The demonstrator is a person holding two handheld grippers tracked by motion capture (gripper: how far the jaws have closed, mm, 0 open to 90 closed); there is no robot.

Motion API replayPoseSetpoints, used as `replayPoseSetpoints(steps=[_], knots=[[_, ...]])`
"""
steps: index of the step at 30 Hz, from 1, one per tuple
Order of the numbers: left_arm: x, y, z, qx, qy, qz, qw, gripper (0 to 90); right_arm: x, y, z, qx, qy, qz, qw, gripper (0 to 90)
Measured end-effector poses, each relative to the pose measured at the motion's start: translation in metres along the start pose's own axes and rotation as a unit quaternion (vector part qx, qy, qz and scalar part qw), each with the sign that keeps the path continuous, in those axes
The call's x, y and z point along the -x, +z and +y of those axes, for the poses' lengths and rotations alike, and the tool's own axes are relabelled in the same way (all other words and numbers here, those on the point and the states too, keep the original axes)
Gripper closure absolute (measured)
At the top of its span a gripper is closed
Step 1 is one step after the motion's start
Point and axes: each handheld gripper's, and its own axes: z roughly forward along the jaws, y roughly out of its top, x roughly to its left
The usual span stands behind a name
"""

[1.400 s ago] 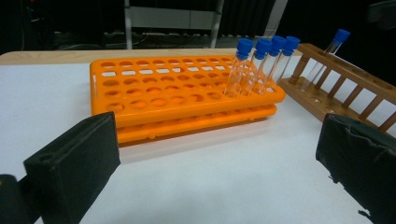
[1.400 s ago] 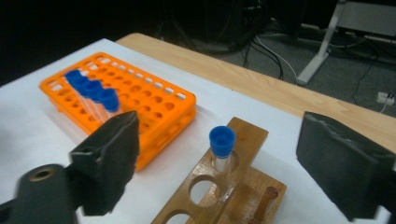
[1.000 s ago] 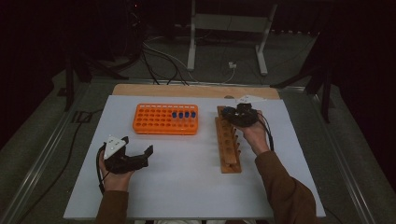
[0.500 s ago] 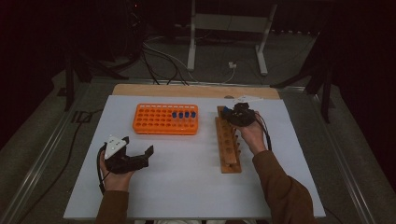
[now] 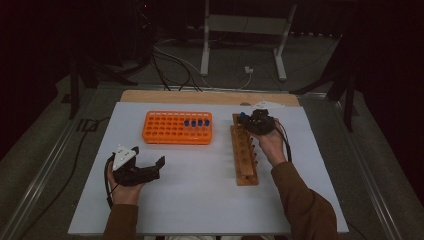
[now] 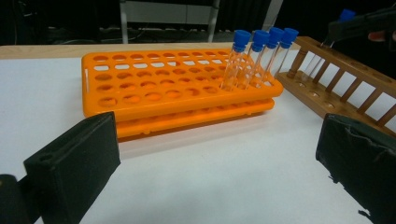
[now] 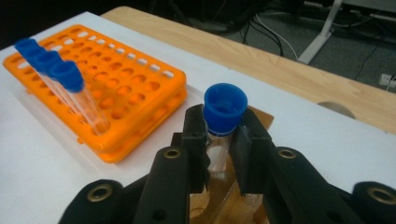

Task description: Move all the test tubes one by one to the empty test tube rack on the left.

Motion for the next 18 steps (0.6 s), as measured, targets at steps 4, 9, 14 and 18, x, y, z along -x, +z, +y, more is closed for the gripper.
replayPoseSetpoints(steps=[4,9,14,18], knots=[[0.000,0.000,0.000,-0.001,0.001,-0.001,1.0000,0.7,-0.002,-0.006,0.003,0.010,-0.005,-0.001,0.9999,77.4],[0.000,0.001,0.000,-0.002,0.000,-0.001,1.0000,0.7,0.000,-0.016,0.008,0.023,-0.003,-0.001,0.9997,77.4],[0.001,0.001,0.000,-0.003,0.001,-0.001,1.0000,0.7,0.000,-0.028,0.016,0.039,-0.005,0.003,0.9992,77.4],[0.001,0.001,-0.001,-0.004,0.002,-0.001,1.0000,0.7,-0.002,-0.036,0.021,0.046,-0.012,0.002,0.9989,77.4]])
